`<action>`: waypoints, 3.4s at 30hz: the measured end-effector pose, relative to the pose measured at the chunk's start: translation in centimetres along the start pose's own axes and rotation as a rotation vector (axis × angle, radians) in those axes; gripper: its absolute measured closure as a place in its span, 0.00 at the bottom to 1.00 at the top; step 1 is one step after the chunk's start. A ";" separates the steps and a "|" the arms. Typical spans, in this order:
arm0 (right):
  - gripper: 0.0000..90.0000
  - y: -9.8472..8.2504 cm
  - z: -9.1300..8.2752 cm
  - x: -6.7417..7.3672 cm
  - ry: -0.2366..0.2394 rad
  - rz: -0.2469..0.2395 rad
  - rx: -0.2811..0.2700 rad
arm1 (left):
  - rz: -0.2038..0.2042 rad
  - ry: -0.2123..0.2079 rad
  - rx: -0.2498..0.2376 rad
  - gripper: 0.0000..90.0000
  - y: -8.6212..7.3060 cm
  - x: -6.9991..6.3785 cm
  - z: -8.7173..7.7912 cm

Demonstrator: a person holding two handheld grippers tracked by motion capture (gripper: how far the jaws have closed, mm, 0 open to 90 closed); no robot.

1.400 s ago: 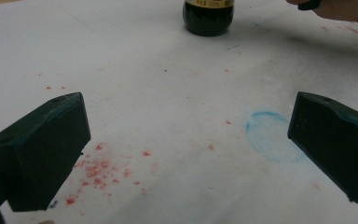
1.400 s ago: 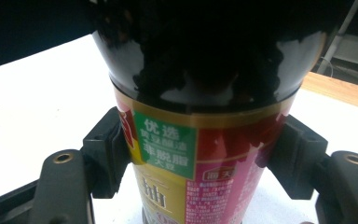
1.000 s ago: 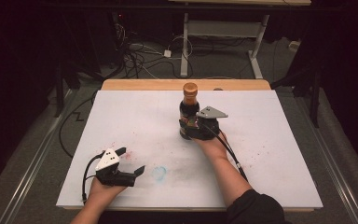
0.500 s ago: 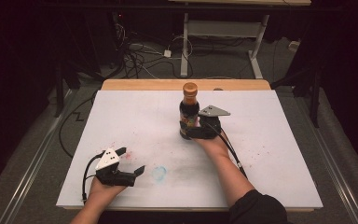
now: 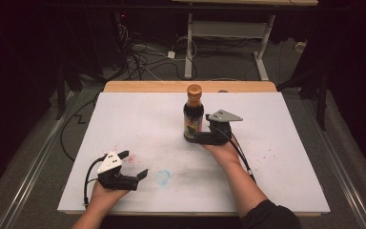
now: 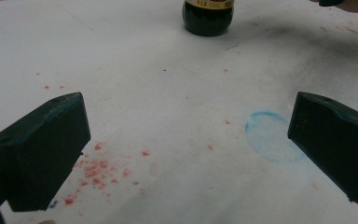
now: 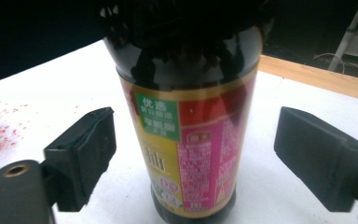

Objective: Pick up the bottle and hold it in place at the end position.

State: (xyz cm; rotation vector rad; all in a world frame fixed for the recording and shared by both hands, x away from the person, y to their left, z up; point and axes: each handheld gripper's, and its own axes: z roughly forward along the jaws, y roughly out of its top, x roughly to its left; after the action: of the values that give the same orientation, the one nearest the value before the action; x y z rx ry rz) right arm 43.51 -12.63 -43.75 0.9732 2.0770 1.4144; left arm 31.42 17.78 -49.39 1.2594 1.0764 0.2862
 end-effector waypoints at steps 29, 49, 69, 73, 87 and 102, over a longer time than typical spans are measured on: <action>0.88 -0.5 -4.2 -1.1 -0.019 -0.018 -0.034 | -0.040 -0.043 0.021 0.00 2.5 -1.8 5.1; 1.00 -0.1 -5.8 -1.8 -0.040 -0.057 -0.043 | -0.045 -0.100 0.028 0.00 4.2 -2.9 11.6; 1.00 0.9 -6.4 -2.2 -0.004 -0.056 -0.038 | -0.048 -0.108 0.063 0.00 4.2 -3.9 15.9; 1.00 1.0 -6.4 -2.3 -0.014 -0.052 -0.037 | -0.040 -0.104 0.081 0.00 3.9 -4.2 16.6; 1.00 1.8 -7.0 -2.5 -0.012 -0.060 -0.045 | -0.050 -0.117 0.073 0.00 4.0 -4.9 19.0; 1.00 3.4 -6.9 -2.8 -0.013 -0.063 -0.060 | -0.017 -0.147 0.086 0.17 4.0 -5.5 20.6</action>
State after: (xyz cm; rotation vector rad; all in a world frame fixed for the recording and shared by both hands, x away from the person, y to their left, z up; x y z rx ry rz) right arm 41.64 -18.21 -38.11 0.8828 2.0257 1.4257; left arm 46.08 2.48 -44.80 1.3258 0.9810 0.1330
